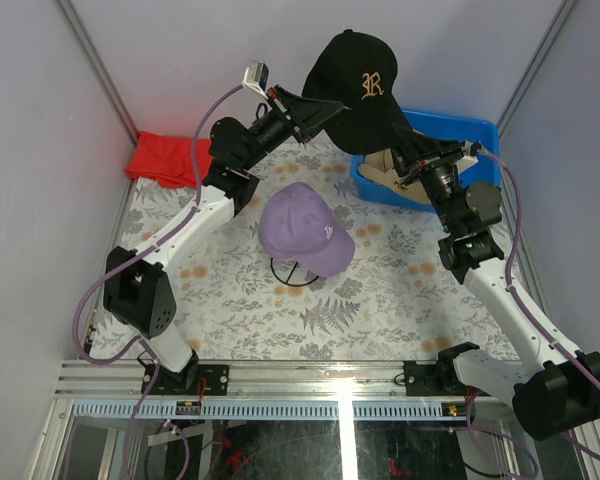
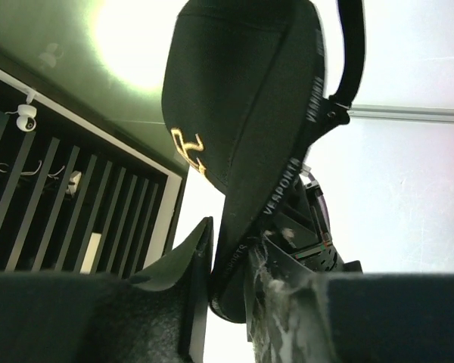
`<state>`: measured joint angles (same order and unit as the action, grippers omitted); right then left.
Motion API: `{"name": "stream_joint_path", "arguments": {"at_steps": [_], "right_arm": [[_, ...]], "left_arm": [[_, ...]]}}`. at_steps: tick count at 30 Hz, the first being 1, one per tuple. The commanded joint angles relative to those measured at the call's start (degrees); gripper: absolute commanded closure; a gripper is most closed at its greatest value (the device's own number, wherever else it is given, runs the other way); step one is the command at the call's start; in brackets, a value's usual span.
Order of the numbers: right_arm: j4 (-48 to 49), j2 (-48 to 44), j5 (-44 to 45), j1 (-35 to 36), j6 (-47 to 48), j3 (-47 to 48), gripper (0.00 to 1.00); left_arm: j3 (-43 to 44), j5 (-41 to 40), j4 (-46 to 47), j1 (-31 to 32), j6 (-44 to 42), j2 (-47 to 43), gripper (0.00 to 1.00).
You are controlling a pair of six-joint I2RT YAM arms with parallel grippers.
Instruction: Stack the hats
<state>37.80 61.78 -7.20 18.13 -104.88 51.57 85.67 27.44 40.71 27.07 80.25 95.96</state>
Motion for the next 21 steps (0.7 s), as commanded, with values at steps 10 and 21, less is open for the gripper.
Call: {"name": "stream_joint_path", "arguments": {"at_steps": [10,21], "right_arm": [[-7.72,2.86,-11.24,0.13,6.33,11.55,1.00],[-18.40,14.61,-31.01,-4.81,11.09,25.77,1.00]], "left_arm": [[-6.36,2.77,0.26,-5.15,-5.97,-5.64,0.41],[-31.79,5.28,-31.24,-28.86,-10.79,-32.74,0.16]]}}
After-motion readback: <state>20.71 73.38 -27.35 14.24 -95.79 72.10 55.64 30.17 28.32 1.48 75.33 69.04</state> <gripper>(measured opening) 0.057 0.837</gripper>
